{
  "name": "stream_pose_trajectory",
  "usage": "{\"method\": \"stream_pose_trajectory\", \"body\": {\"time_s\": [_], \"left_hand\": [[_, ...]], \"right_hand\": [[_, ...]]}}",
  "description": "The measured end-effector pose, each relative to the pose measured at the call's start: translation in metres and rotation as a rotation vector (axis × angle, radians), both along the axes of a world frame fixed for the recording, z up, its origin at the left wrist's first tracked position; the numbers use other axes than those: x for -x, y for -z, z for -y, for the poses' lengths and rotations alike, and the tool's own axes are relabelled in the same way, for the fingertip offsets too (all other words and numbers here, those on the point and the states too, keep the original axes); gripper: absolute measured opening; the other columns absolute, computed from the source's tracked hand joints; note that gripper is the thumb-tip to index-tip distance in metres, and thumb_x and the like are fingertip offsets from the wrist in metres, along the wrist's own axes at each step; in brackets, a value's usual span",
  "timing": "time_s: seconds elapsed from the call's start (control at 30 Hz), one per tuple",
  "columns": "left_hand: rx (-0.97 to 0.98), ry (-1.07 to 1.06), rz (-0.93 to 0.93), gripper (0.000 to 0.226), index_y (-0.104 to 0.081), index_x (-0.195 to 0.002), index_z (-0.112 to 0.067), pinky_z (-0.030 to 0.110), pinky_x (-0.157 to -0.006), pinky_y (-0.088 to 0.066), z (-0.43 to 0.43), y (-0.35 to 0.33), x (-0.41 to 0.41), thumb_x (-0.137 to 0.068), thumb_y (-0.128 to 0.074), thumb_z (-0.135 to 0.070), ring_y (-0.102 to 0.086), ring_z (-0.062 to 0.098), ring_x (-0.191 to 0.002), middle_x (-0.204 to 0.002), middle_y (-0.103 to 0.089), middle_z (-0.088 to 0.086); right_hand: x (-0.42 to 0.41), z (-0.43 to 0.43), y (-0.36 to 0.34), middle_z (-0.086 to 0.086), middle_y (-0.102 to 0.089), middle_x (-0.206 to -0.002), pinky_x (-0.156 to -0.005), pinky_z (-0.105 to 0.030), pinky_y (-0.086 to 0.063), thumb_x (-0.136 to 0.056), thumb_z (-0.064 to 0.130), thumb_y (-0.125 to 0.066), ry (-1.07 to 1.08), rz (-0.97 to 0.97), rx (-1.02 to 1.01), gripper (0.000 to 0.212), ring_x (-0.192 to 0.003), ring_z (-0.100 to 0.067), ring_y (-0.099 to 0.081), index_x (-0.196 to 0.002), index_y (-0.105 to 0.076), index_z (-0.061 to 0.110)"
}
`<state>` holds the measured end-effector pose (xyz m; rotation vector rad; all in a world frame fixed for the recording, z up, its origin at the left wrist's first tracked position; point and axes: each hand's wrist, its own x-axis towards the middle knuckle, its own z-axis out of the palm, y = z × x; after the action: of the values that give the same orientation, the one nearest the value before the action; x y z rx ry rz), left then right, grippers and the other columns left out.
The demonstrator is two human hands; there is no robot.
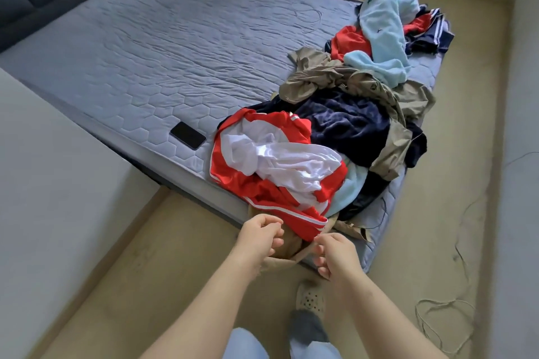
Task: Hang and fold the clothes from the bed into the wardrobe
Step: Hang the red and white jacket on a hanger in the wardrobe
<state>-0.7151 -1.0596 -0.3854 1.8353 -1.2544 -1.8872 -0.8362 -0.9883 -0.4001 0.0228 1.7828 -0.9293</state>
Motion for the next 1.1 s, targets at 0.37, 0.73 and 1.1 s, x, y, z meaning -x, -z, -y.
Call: {"method": "stream_pose_trajectory", "body": {"time_s": [0.37,0.73,1.1], "left_hand": [[-0.249,-0.111,0.172,0.013,-0.059,-0.091,-0.018,0.021,-0.055,-0.044,0.079,0.094,0.054,-0.094,-0.046,-0.019,-0.057,0.011,-0.068,-0.085,-0.062,0.001],[-0.193,-0.328,0.213,0.035,-0.047,-0.124,-0.015,0.037,-0.088,-0.045,0.186,0.217,0.065,-0.090,-0.055,-0.019,-0.052,0.021,-0.100,-0.108,-0.052,0.001],[-0.388,-0.615,-0.019,0.096,-0.011,-0.145,-0.032,0.041,-0.083,-0.053,0.279,0.282,0.084,-0.073,-0.074,-0.039,-0.057,0.029,-0.107,-0.132,-0.048,0.008]], "right_hand": [[0.057,0.075,0.062,-0.004,-0.044,-0.063,-0.034,-0.016,-0.024,-0.091,0.008,-0.044,-0.062,0.045,-0.204,0.016,-0.049,-0.013,-0.032,-0.077,-0.049,0.011],[0.089,0.198,0.150,-0.006,-0.040,-0.136,-0.087,-0.041,-0.044,-0.085,0.018,-0.049,-0.591,-0.612,-0.198,0.066,-0.110,-0.027,-0.048,-0.144,-0.023,0.030],[0.097,0.271,0.215,-0.002,-0.062,-0.100,-0.091,-0.041,-0.028,-0.080,0.021,-0.050,-1.055,-0.819,-0.262,0.057,-0.109,-0.031,-0.049,-0.132,-0.030,0.036]]}}
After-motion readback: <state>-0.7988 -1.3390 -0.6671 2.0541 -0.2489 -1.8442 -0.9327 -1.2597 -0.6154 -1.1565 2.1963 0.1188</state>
